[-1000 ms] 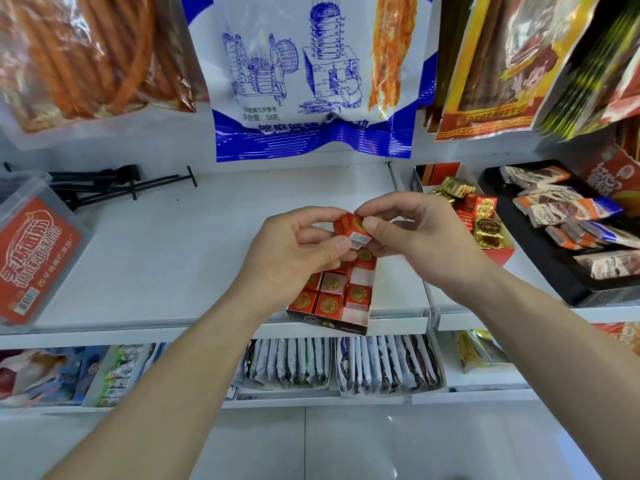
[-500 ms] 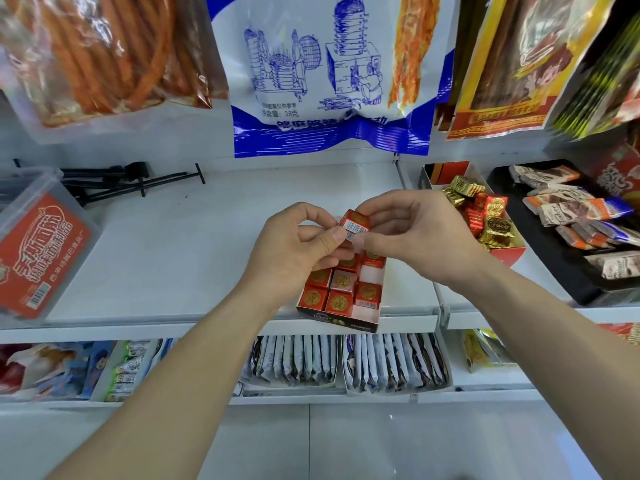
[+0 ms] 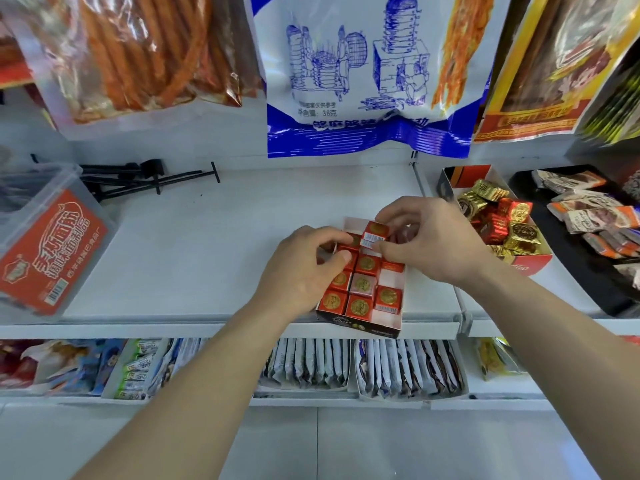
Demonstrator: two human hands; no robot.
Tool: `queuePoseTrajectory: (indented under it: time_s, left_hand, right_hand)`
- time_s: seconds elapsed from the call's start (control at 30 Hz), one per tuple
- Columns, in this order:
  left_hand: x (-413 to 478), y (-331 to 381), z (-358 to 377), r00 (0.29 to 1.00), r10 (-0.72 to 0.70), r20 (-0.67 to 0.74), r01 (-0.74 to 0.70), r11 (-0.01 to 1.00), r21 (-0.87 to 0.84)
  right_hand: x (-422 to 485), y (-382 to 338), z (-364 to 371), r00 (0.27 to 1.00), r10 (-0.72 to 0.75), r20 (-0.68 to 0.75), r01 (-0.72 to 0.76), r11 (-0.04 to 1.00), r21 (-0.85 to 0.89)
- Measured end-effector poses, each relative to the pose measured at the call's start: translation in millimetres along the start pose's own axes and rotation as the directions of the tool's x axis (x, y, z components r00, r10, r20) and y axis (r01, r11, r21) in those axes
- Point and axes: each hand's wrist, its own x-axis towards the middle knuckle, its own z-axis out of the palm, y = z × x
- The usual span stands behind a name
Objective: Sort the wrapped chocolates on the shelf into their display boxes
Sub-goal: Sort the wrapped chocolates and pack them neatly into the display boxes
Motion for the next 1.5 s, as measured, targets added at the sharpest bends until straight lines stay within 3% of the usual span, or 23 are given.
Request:
queuePoseTrajectory:
  time_s: [0.4, 0.63, 0.8, 0.97, 1.1, 1.17, 1.33, 1.5]
  left_hand:
    - [0, -3, -4, 0.999, 0.010, 0.036, -0.009, 0.999, -0.044]
    - [1, -6, -3, 0.998, -0.020, 0.051, 0.025, 0.995, -0.098]
    - [2, -5, -3, 0.999, -0.022, 0.041, 0.026, 0.995, -0.097]
    - [5, 2, 2, 0.993, 0.052, -0.108, -0.035, 0.987, 0.154]
    - [9, 18, 6, 0.981, 0.174, -0.084, -0.151, 0.963, 0.222]
    - [11, 27, 8, 0.987, 0.156, -0.033, -0.145, 0.967, 0.209]
    - [15, 38, 12, 0.990, 0.069, 0.124, -0.099, 0.963, 0.250]
    - [23, 37, 17, 0.992, 0.083, 0.091, -0.111, 0.922, 0.372]
  right_hand:
    - [8, 0, 0, 0.994, -0.065, 0.091, 0.080, 0.982, -0.170]
    - [8, 2, -4, 0.975, -0.051, 0.214, 0.072, 0.993, -0.089]
    - [6, 4, -1, 0.978, -0.049, 0.201, 0.068, 0.994, -0.090]
    - [4, 6, 2, 0.993, -0.059, 0.106, 0.064, 0.997, -0.037]
    - [2, 10, -7, 0.992, -0.089, -0.086, 0.081, 0.993, -0.086]
    - [-2, 14, -10, 0.992, -0.107, -0.067, 0.096, 0.984, -0.152]
    - [-10, 20, -14, 0.982, -0.125, 0.143, 0.158, 0.957, -0.245]
    - [-13, 24, -21, 0.995, -0.096, 0.009, 0.096, 0.986, -0.138]
